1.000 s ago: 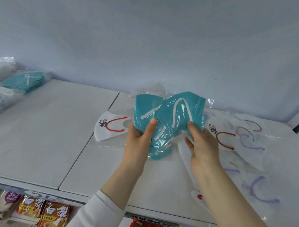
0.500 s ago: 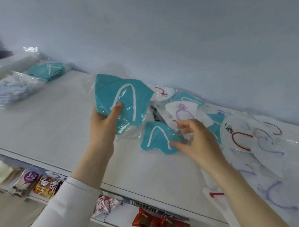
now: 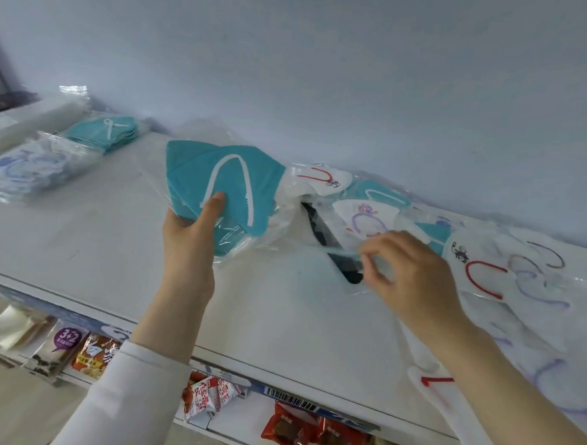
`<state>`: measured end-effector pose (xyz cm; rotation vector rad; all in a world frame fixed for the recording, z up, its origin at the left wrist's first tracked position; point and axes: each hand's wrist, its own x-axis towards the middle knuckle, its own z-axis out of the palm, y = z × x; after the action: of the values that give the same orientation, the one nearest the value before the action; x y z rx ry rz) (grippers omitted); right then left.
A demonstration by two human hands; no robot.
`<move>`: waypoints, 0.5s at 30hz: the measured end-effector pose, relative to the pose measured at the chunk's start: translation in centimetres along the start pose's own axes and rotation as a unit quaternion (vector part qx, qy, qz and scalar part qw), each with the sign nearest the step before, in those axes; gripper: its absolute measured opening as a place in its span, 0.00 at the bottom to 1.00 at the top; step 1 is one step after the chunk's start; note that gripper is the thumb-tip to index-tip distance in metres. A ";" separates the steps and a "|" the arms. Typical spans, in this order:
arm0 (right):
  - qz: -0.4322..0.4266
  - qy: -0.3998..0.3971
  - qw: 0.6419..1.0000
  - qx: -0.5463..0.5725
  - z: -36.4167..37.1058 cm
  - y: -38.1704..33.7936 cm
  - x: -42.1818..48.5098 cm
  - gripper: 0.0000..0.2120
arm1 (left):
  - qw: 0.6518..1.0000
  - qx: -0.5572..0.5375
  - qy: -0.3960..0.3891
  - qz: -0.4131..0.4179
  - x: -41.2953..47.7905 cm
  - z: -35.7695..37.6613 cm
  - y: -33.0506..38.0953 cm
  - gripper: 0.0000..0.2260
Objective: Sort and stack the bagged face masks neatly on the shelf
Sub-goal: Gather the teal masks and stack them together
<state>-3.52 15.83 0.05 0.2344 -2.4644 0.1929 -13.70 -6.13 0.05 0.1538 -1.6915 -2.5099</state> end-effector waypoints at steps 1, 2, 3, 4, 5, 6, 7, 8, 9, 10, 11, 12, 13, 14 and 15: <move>0.073 0.025 0.995 0.060 -0.7 -0.1 0.3 0.08 | 1.000 -0.004 0.010 0.001 0.3 -0.1 0.2 0.14; 0.150 0.047 0.980 0.118 -1.3 0.0 0.5 0.05 | 1.000 -0.007 0.017 0.002 0.5 -0.1 0.3 0.14; 0.218 0.066 0.960 0.166 -1.7 0.2 0.8 0.04 | 1.000 -0.010 0.020 0.002 0.7 0.0 0.4 0.14; 0.281 0.077 0.935 0.202 -2.1 0.5 1.1 0.04 | 1.000 -0.011 0.019 0.001 0.7 0.2 0.3 0.13; 0.341 0.081 0.903 0.248 -2.4 0.9 1.3 0.05 | 1.000 -0.010 0.012 -0.002 0.6 0.5 0.2 0.12; 0.394 0.088 0.861 0.309 -2.9 1.3 1.7 0.07 | 1.000 -0.005 0.001 -0.006 0.3 0.8 -0.1 0.12; 0.433 0.090 0.813 0.379 -3.3 1.5 2.0 0.09 | 1.000 0.002 -0.015 -0.011 0.0 1.1 -0.5 0.11; 0.453 0.080 0.768 0.446 -3.7 1.6 2.3 0.10 | 0.999 0.014 -0.034 -0.018 -0.4 1.5 -0.9 0.12; 0.458 0.062 0.736 0.495 -4.2 1.7 2.4 0.10 | 0.998 0.028 -0.059 -0.027 -0.8 1.8 -1.2 0.12; 0.451 0.035 0.724 0.520 -4.7 2.0 2.5 0.10 | 0.995 0.043 -0.088 -0.036 -1.1 2.0 -1.5 0.11; 0.433 -0.002 0.733 0.524 -5.3 2.4 2.6 0.11 | 0.990 0.058 -0.121 -0.043 -1.3 2.2 -1.7 0.10; 0.409 -0.042 0.756 0.510 -6.0 2.9 2.7 0.11 | 0.984 0.071 -0.155 -0.046 -1.5 2.3 -1.8 0.08; 0.380 -0.081 0.787 0.478 -6.7 3.4 2.8 0.12 | 0.978 0.081 -0.188 -0.045 -1.6 2.4 -1.7 0.06; 0.349 -0.119 0.827 0.424 -7.5 3.8 3.1 0.12 | 0.971 0.088 -0.219 -0.042 -1.7 2.4 -1.5 0.06; 0.314 -0.151 0.870 0.348 -8.4 4.0 3.4 0.12 | 0.964 0.092 -0.246 -0.040 -1.7 2.5 -1.2 0.06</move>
<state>-2.06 20.99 8.39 -0.2783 -2.5903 1.4276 -12.46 -3.16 -0.11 -0.4343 -2.1327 -2.5939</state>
